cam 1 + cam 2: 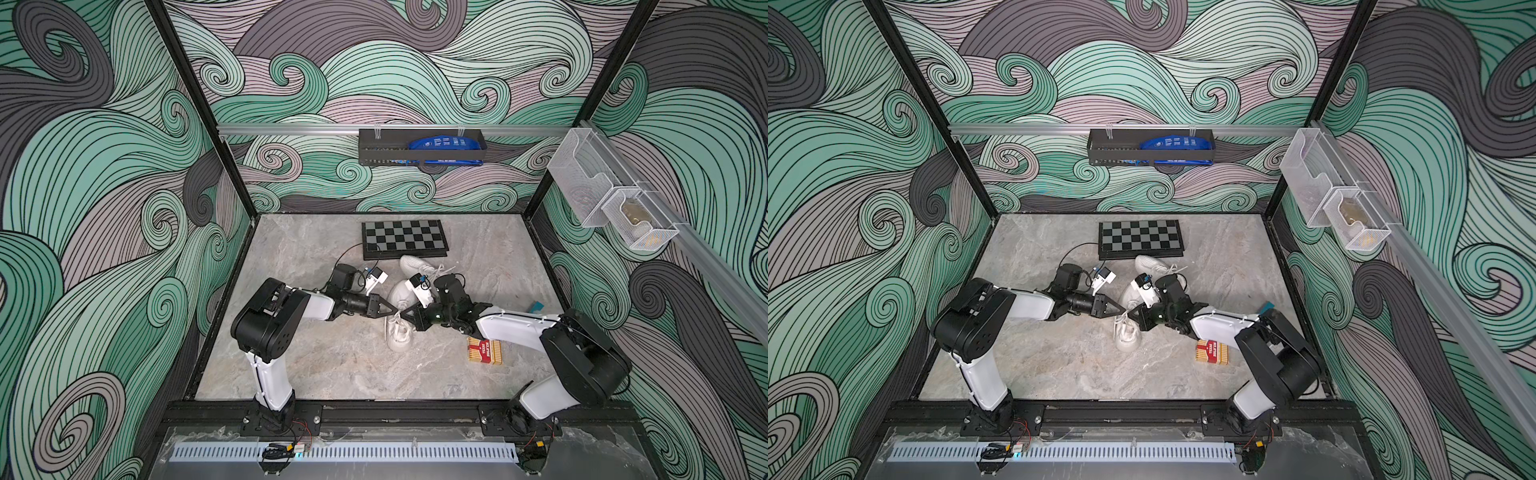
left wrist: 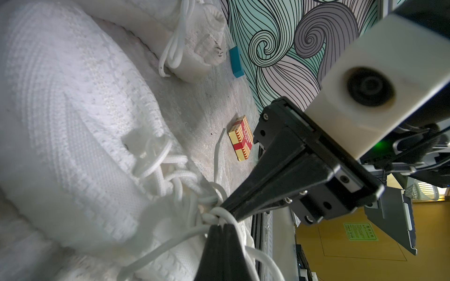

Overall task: Tie the shoes
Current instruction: Cross the shoelace with the shoelace.

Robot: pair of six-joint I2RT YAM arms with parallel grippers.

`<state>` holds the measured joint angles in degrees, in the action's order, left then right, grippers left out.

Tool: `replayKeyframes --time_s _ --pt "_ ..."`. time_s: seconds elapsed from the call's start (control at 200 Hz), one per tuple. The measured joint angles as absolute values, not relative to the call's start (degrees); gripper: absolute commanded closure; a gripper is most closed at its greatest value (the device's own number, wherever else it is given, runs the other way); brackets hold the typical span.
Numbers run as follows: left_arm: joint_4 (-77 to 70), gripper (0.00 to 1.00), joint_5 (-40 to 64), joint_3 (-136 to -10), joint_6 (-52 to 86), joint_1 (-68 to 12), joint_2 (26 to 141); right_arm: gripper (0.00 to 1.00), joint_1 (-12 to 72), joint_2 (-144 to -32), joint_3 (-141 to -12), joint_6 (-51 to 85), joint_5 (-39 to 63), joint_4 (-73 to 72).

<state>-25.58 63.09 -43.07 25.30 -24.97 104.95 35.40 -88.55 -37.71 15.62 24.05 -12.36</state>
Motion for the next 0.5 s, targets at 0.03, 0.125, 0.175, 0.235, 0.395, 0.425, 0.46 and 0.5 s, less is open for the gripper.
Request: replayKeyframes --time_s 0.03,0.125,0.175,0.235,0.395,0.425,0.46,0.5 --pt "-25.61 1.00 63.29 -43.05 25.34 -25.04 104.95 1.00 35.40 -88.55 -37.71 15.62 24.05 -12.38" --pt "-25.63 0.99 63.68 -43.05 25.36 -25.32 104.97 1.00 35.40 -88.55 -37.71 15.62 24.03 -12.36" --pt "-25.63 0.99 63.72 -43.07 25.34 -25.43 105.08 1.00 35.40 -88.55 -37.71 15.62 24.01 -12.34" --pt "-25.54 0.98 63.81 -43.07 25.32 -25.43 105.30 1.00 35.40 -88.55 -37.71 15.62 23.90 -12.32" --pt "-24.82 0.94 64.23 -43.11 24.86 -25.50 105.69 1.00 35.40 -88.73 -37.71 15.62 23.90 -12.29" --pt "-24.67 0.92 64.34 -43.11 24.82 -25.54 105.84 1.00 35.40 -88.86 -37.71 15.59 23.94 -12.29" --pt "-24.49 0.91 64.47 -43.18 24.75 -25.63 106.06 1.00 35.40 -88.95 -37.71 15.59 23.97 -12.27" --pt "-24.27 0.90 64.66 -43.27 24.67 -25.71 106.32 1.00 35.40 -89.06 -37.71 15.59 23.97 -12.25"
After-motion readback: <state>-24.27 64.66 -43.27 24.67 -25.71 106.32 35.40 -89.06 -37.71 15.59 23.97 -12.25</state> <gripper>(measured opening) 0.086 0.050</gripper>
